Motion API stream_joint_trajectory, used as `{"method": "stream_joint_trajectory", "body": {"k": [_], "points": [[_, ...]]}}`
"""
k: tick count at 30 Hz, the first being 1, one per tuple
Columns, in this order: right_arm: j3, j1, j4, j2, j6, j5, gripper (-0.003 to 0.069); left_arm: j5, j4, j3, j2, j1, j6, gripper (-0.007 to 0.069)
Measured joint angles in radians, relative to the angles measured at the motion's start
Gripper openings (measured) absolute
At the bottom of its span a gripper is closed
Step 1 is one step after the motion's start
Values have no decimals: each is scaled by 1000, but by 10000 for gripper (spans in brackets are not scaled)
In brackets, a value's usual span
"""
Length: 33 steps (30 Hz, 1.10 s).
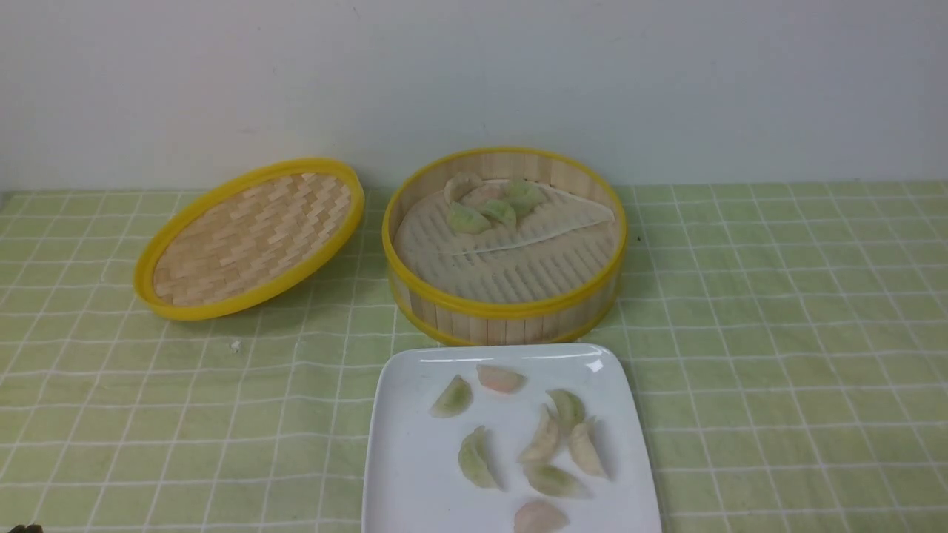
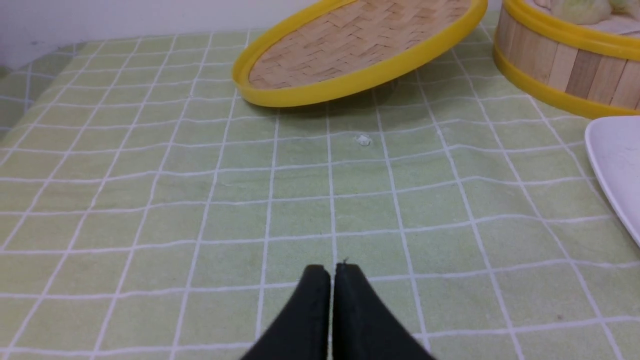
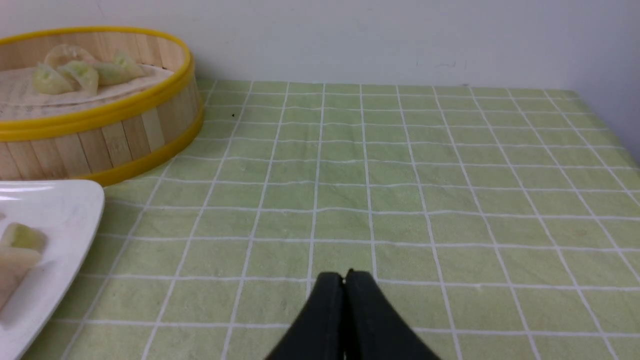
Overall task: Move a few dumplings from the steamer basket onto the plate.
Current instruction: Use the left arm to grab a dumpling from the steamer
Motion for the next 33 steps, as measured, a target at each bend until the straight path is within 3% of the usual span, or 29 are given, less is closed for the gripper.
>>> {"method": "stream_joint_trajectory", "body": {"k": [5, 12, 17, 24, 28, 33], "points": [[0, 0, 0, 0, 0, 0, -15, -153, -24, 1, 0, 0, -31, -6], [0, 0, 0, 0, 0, 0, -15, -423, -237, 1, 0, 0, -199, -6], [2, 0, 30, 0, 9, -22, -15, -538, -308, 1, 0, 0, -227, -6], [11, 0, 455, 0, 181, -223, -15, -675, -319, 1, 0, 0, -229, -6], [11, 0, 652, 0, 201, -312, -15, -718, -326, 1, 0, 0, -228, -6], [11, 0, 719, 0, 206, -413, -15, -809, -340, 1, 0, 0, -247, -6]]}}
